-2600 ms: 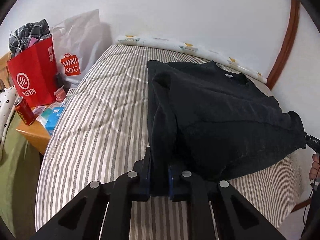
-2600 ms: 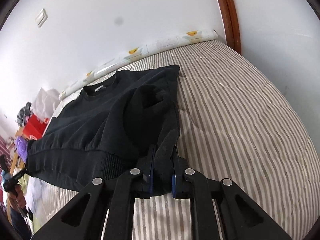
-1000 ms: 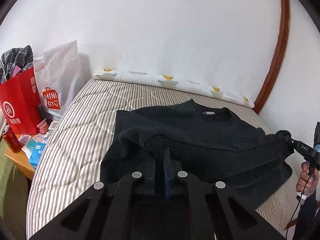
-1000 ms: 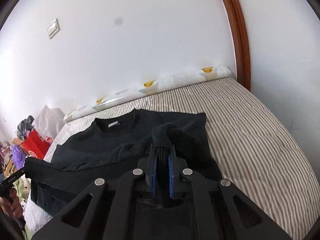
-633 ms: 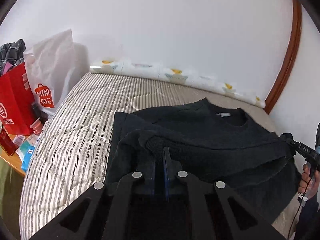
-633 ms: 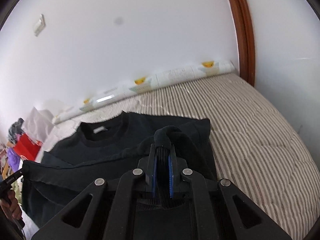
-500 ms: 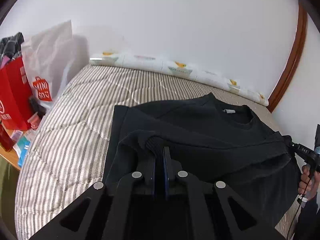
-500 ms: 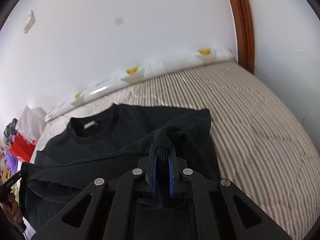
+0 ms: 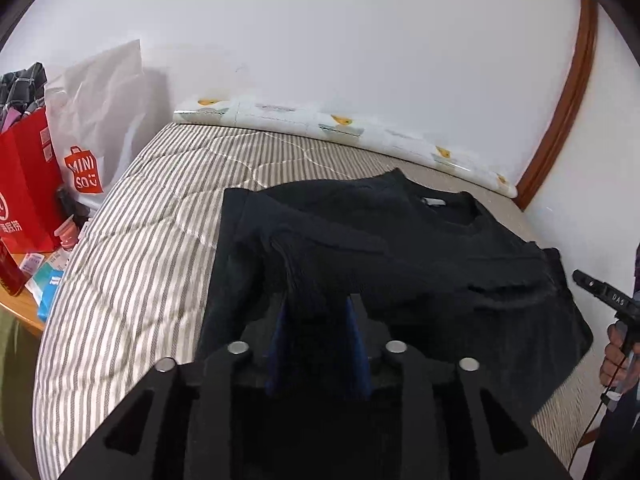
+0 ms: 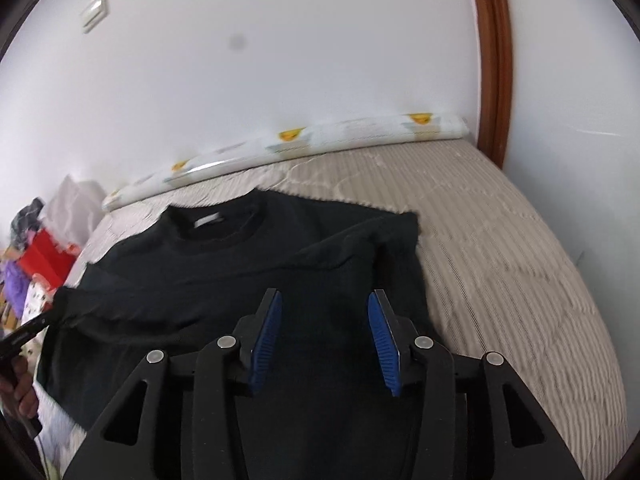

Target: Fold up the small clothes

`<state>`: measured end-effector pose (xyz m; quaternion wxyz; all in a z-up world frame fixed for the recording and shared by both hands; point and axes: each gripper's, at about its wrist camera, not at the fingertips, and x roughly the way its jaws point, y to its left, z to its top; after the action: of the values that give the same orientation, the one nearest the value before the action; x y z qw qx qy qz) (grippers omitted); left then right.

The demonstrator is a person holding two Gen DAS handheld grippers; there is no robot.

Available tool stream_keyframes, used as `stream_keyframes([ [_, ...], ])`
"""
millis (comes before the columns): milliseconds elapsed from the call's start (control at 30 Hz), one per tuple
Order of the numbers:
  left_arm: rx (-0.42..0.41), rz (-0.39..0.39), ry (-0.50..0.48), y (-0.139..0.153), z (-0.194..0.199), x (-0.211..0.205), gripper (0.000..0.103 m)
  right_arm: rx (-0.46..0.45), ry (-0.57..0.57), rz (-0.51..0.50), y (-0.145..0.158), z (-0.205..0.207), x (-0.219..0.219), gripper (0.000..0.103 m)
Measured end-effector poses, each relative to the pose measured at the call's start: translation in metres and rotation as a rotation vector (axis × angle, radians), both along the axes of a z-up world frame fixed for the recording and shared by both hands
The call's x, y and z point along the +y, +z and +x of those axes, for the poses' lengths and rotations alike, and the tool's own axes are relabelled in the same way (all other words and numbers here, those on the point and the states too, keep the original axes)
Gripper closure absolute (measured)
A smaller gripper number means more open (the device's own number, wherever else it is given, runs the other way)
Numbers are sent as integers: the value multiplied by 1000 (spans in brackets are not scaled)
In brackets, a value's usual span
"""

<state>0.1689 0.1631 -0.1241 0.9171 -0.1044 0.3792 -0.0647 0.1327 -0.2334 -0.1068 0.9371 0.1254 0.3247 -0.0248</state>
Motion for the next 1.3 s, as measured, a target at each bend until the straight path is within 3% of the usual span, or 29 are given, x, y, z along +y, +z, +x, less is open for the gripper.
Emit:
stream_keyframes([
  [200,1,15,-86,-2,-26,-21,67,57,88,3,-23,-13,29,58],
  [300,18,67,-143,-6,-25,-42,67,88,105,-9,-36,-11,39,67],
  [567,54,198,-80,-14,8,-59,64,138,87,-76,-48,14,51,74],
  [767,50,237,-72,-14,35,-63,64,148,62,-111,-45,43,54,75],
  [1100,76,188,-6,-13,97,-43,64,130,49,-28,-21,107,28,88],
  [1233,62,192,25,-8,103,-27,64,94,91,-70,-7,114,25,86],
  [1300,58,184,35,-7,105,-18,64,47,59,-105,2,111,18,82],
])
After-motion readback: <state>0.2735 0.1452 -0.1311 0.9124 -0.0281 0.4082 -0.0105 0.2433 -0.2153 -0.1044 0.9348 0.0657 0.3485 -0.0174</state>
